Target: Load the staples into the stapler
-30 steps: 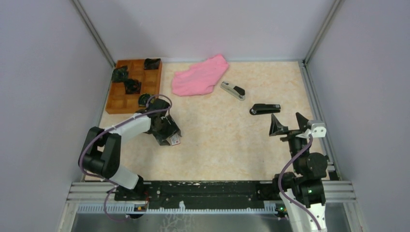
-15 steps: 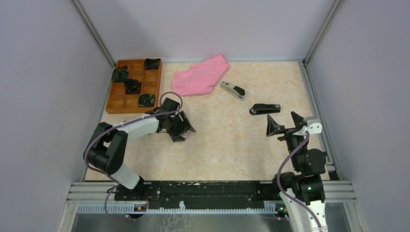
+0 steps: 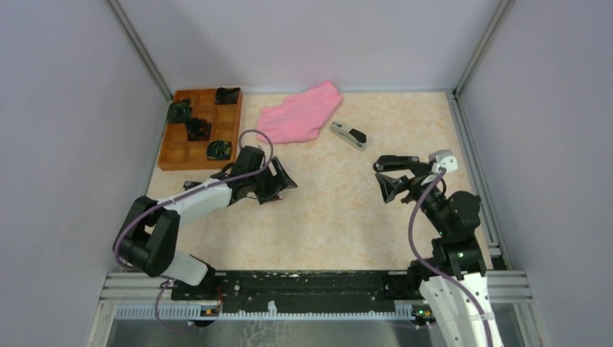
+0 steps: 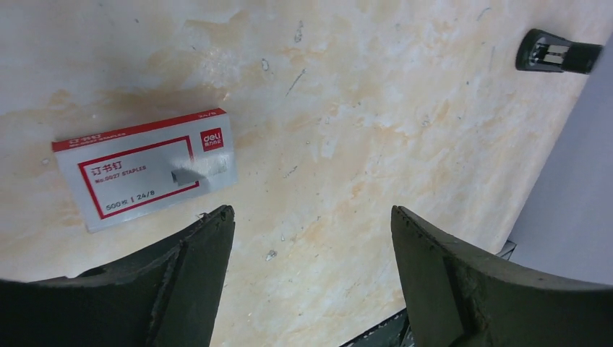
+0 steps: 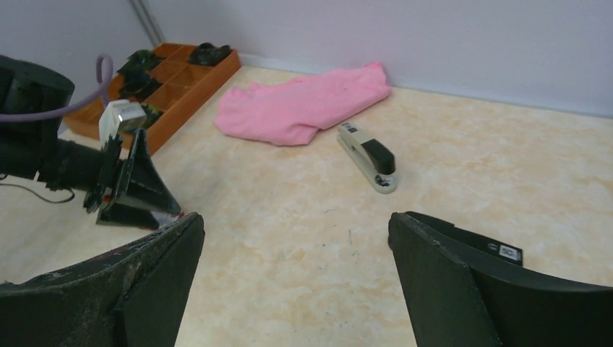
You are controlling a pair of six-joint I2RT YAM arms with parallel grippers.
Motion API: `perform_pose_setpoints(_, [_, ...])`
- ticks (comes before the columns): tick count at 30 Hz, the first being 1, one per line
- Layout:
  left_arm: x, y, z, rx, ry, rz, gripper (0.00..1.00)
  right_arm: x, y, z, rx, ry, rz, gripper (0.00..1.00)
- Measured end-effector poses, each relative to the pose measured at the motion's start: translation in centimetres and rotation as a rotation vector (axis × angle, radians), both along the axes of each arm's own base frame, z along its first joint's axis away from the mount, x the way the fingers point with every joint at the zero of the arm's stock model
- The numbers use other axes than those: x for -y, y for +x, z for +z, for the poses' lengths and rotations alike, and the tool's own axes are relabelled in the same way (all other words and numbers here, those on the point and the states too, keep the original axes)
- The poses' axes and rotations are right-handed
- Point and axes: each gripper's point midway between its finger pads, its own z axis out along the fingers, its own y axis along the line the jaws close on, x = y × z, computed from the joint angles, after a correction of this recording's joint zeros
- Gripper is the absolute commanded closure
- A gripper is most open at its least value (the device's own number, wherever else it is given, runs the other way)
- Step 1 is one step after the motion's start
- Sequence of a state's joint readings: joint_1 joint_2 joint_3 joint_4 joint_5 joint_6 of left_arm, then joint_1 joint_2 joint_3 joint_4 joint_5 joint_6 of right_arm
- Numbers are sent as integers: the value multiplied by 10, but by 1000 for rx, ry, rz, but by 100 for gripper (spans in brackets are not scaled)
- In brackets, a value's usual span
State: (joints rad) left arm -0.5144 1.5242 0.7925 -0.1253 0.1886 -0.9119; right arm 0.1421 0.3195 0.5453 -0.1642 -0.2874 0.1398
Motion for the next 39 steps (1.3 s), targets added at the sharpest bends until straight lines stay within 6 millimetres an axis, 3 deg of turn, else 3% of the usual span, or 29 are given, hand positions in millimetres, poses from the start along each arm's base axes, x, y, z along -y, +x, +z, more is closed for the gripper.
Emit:
perform_pose_setpoints(4, [-16, 6, 21, 110, 6, 22, 15, -21, 5, -6, -72, -2, 121, 1])
perform_pose_setpoints(7, [-36, 16, 26, 157, 13, 70, 15, -31, 10, -18, -138, 1, 179, 1])
perform_pose_setpoints(13, [-81, 27, 9, 137, 54, 173, 18, -44, 13, -26, -191, 32, 248, 2])
perform_pose_setpoints(16, [-91, 29, -2, 113, 71, 189, 20, -53, 14, -31, -197, 42, 288, 2])
perform_pose_setpoints(21, [-86, 23, -20, 62, 70, 138, 23, -83, 12, -52, -248, 14, 385, 2])
perform_pose_setpoints(30, [-69, 27, -21, 72, 9, 53, 27, -143, 0, -105, -329, -153, 574, 5])
perform_pose_setpoints(35, [-51, 23, -20, 78, -35, -9, 28, -168, -1, -130, -339, -277, 677, 6])
perform_pose_setpoints(39, [-30, 16, -20, 76, -79, -71, 28, -182, 4, -137, -303, -358, 754, 6])
